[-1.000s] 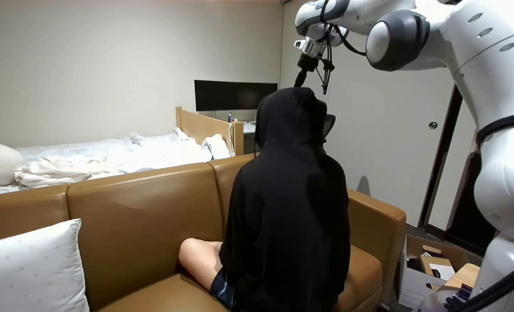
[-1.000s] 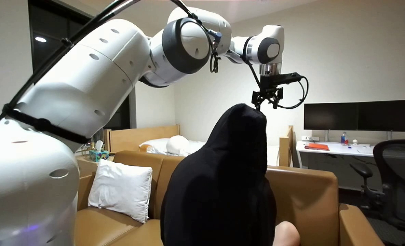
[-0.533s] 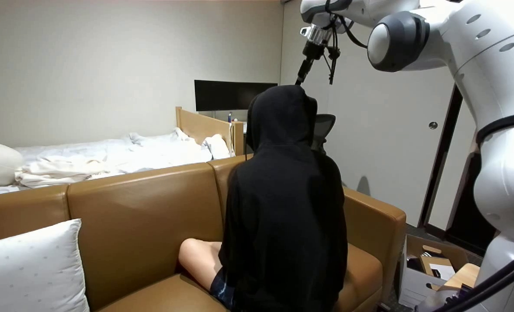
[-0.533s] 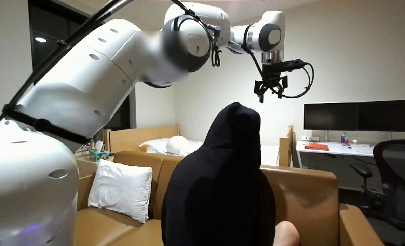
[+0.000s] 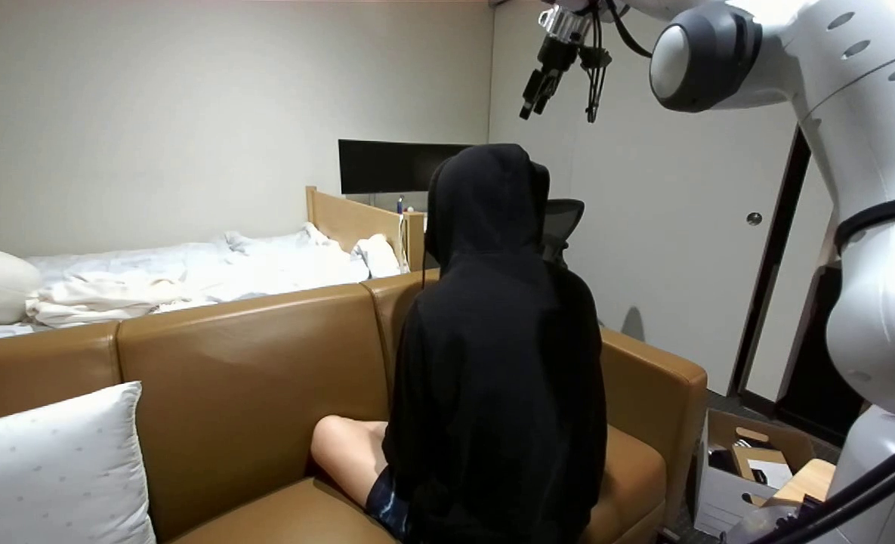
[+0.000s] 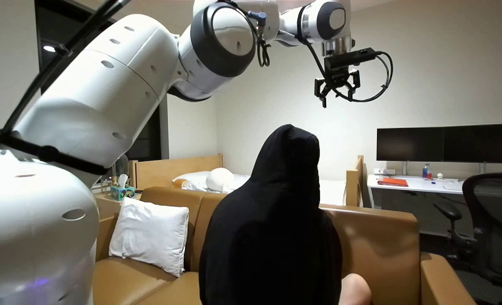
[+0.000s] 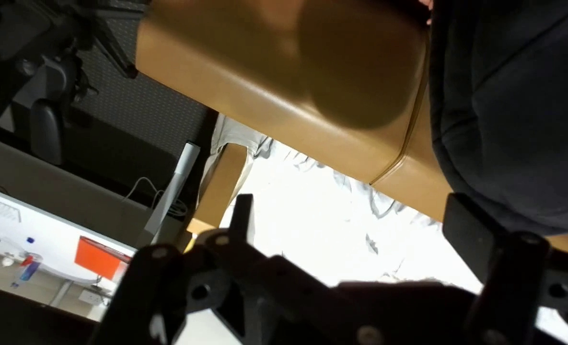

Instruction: Cover the human's head with the hoodie

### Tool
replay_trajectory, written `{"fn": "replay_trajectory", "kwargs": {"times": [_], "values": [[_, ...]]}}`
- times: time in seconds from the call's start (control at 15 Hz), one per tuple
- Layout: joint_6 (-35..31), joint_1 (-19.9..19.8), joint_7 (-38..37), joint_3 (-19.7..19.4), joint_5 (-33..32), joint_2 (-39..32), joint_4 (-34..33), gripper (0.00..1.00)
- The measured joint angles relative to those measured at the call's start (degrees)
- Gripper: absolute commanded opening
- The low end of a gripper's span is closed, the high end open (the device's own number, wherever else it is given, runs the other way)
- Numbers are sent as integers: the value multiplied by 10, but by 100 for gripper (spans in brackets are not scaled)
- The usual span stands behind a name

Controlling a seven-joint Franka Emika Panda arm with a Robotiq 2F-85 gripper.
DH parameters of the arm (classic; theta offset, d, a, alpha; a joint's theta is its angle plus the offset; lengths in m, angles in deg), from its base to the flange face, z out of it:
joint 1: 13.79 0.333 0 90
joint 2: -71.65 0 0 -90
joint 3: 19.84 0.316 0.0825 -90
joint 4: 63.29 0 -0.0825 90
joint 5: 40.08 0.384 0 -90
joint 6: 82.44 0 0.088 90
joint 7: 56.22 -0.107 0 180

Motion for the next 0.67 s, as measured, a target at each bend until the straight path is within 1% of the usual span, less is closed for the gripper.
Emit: {"fn": "replay_trajectory", "kwargs": {"times": [0.33,0.47,0.67], "values": [[8,31,-138,-13,0,44,4,100],[8,51,-194,-18,-1,62,13,100],[8,89,-258,-22,-5,93,48,100]]}}
